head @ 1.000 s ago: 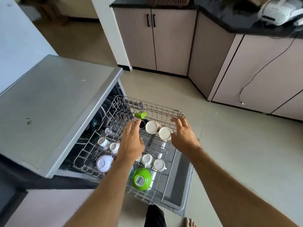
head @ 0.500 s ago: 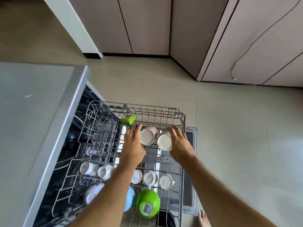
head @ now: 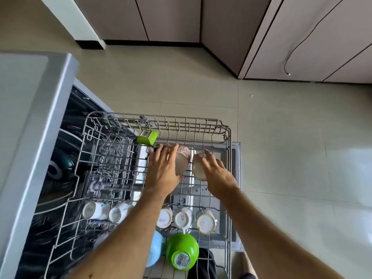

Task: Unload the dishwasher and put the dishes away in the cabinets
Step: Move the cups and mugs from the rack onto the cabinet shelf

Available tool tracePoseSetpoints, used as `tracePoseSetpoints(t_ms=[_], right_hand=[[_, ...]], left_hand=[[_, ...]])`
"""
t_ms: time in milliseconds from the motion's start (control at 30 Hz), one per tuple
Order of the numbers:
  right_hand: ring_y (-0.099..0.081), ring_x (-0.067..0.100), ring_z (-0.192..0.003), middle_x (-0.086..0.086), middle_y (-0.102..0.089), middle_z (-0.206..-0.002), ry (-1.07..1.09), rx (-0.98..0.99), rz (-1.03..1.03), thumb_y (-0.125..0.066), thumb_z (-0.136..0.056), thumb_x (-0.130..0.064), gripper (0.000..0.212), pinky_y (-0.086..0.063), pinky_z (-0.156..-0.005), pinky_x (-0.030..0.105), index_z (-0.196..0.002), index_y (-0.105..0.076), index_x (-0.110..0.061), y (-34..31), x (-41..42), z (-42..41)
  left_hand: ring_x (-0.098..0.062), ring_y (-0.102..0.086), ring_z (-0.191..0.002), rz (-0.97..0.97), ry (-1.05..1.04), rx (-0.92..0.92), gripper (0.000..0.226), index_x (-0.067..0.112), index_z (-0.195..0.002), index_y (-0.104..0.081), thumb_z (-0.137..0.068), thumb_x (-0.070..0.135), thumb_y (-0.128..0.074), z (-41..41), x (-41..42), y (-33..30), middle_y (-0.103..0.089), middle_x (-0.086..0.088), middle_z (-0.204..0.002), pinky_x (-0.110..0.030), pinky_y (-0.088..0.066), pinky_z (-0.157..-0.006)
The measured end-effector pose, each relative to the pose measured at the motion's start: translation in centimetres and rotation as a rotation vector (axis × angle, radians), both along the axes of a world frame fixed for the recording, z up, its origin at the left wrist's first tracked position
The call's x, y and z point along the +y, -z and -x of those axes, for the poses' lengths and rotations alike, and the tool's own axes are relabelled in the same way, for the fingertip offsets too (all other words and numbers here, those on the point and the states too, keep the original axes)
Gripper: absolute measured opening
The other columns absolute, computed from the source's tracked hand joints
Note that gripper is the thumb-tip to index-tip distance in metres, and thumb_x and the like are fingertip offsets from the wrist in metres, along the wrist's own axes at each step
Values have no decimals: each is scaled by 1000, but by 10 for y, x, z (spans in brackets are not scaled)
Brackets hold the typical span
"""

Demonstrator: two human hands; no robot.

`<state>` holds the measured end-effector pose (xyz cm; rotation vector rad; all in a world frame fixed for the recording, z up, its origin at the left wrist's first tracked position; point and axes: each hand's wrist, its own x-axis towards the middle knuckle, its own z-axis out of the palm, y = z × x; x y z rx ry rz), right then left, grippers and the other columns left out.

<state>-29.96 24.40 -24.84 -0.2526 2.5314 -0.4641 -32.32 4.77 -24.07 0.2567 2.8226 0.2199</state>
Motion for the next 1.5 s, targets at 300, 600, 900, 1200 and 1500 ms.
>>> tracePoseSetpoints(t_ms=[300,600,900,1200,1500], right_hand=[[-36,30,-141,11,-31,-157,-2,108,199,-85,-73,-23,99,-35,-114,43,-152,-26,-12,17,9,15],[-62,27,-97,8,-58,-123,205,201,374,-87,-63,-18,83,-55,-73,37,-134,-43,-11,12,14,4],[-48,13,-99,3,-53,-119,511,325,481,-95,-53,-23,92,-47,-79,30,-130,-46,-13,-58,18,-25],[-48,12,-103,-12,-46,-111,594,431,697,-95,-52,-34,84,-46,-81,23,-122,-48,-29,-155,22,-53],[-54,8,-103,-18,-53,-109,469,479,852,-93,-57,-31,79,-48,-89,25,-123,-51,-27,-237,30,-83]], left_hand=[[-25,-35,-142,42,35,75,121,18,-148,-31,-52,74,-77,7,-3,21,-55,-3,-141,-56,10,-118],[-27,-56,-116,-269,-141,44,102,17,-138,-43,-52,39,-93,-3,-2,4,-59,-5,-127,-43,-47,-102],[-29,-62,-105,-388,-444,61,104,17,-138,-35,-54,38,-94,-44,1,-73,-60,-10,-127,-38,-56,-81],[-20,-58,-104,-587,-578,268,100,17,-136,-37,-56,42,-93,-90,5,-169,-55,-7,-128,-36,-56,-84],[-14,-53,-100,-770,-681,490,92,25,-130,-43,-54,37,-93,-158,19,-246,-44,4,-120,-17,-45,-68]])
